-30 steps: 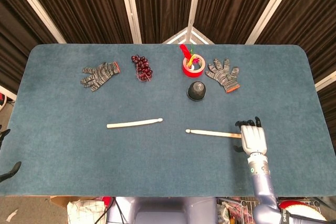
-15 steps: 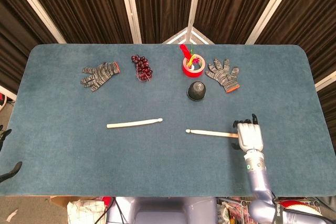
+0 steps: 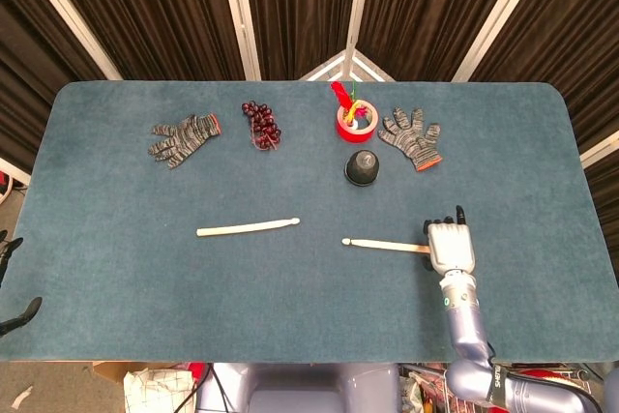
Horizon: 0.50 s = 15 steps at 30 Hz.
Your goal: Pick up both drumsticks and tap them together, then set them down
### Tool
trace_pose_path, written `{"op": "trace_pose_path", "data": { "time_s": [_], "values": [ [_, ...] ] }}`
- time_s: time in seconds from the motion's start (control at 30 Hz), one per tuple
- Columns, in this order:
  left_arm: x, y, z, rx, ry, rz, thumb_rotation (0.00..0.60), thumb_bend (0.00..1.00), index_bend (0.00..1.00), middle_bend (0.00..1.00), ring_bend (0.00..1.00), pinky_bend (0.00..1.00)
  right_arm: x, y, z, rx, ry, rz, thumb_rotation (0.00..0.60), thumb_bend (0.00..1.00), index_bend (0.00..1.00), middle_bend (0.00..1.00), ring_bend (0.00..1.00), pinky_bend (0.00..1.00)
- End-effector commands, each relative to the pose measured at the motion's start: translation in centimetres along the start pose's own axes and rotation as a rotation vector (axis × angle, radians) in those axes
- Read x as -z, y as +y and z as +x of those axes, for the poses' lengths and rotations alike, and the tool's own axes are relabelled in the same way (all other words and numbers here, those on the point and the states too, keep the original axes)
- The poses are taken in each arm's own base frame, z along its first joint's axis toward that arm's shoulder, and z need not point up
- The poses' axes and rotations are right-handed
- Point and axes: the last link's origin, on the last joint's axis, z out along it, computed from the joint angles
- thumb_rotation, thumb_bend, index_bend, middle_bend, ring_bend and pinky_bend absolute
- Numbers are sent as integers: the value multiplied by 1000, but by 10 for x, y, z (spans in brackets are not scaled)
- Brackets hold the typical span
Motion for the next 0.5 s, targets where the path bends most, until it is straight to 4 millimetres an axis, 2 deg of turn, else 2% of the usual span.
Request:
{"op": "trace_pose_path", "data": {
  "time_s": [0.03,0.23,0.5],
  "values": [
    [0,0,0,-2,-1,1,600,362,119,0,0,0,-1,-1,-2,0,-6,-1,600,286,437,441,294,0],
    [-1,1,-2,-8,-8,3,600,362,119,0,0,0,-3,2,-5,-7,-8,-9,600,327,486,464,315,0],
    [-2,2,-4,-16,-15,5,600,362,119,0,0,0,-5,5,-8,-15,-8,-6,600,356,496,466,318,0]
  ]
}}
